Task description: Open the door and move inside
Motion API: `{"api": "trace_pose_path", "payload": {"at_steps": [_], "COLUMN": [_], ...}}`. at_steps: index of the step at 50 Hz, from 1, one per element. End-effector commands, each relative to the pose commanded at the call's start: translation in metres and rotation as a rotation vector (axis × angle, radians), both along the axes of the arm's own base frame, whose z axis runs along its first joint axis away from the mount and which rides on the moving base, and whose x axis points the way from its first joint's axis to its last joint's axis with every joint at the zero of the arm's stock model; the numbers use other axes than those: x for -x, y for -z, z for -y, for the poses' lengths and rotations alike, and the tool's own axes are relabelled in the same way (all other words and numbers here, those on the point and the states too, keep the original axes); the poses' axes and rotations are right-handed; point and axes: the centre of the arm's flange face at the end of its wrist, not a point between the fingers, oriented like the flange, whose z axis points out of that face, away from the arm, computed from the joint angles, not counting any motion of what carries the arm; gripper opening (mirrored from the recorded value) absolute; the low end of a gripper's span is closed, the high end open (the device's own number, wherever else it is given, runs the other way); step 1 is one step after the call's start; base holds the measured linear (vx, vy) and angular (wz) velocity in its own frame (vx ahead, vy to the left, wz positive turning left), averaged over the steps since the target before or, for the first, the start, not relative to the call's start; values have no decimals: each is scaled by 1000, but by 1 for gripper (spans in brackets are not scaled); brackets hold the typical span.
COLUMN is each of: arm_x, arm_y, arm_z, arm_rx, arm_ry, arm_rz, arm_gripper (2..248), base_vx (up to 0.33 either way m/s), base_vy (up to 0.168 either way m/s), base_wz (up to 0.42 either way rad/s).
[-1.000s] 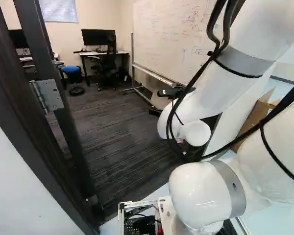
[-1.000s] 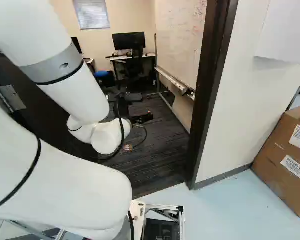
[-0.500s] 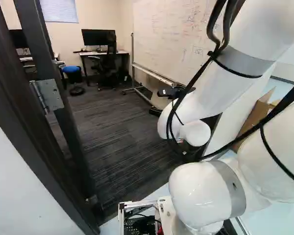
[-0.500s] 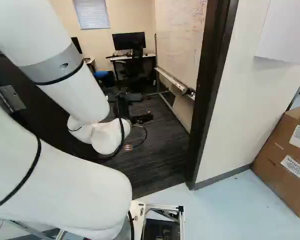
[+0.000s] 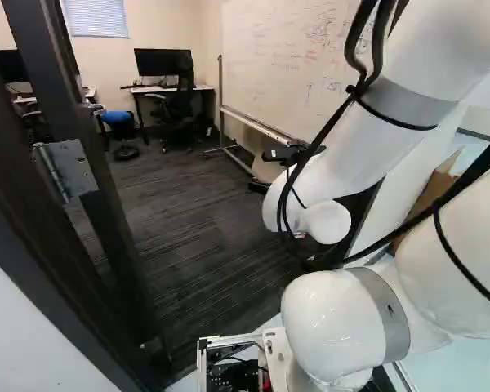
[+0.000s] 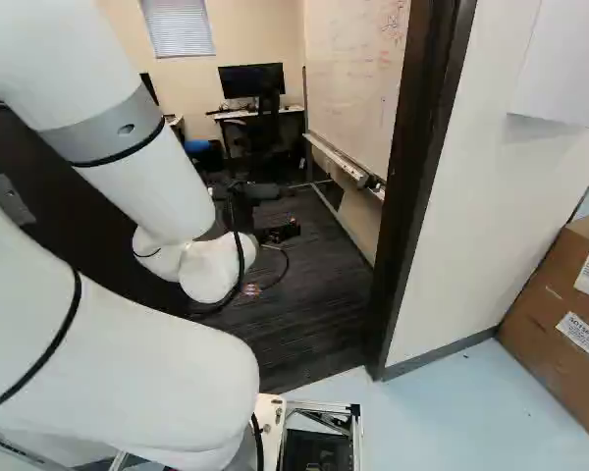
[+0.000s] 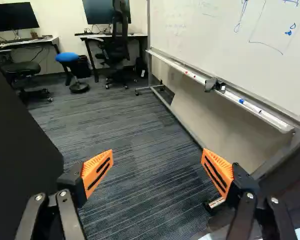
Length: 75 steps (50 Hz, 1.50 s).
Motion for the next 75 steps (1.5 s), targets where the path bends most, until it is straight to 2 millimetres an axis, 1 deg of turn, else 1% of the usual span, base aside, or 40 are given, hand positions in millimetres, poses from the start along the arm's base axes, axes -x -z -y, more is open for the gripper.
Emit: {"api": "trace_pose_path", "payload": {"at_steps": [21, 75], "arm_x": [0, 0], "arm_y": [0, 0], "arm_z": [0, 0], "arm_rx": [0, 0], "arm_ry": [0, 0], "arm_rz": [0, 0], "arm_gripper": [247, 247], "base_vx": [153, 146], "base_vy": [4, 12], "base_wz": [-5, 147]}}
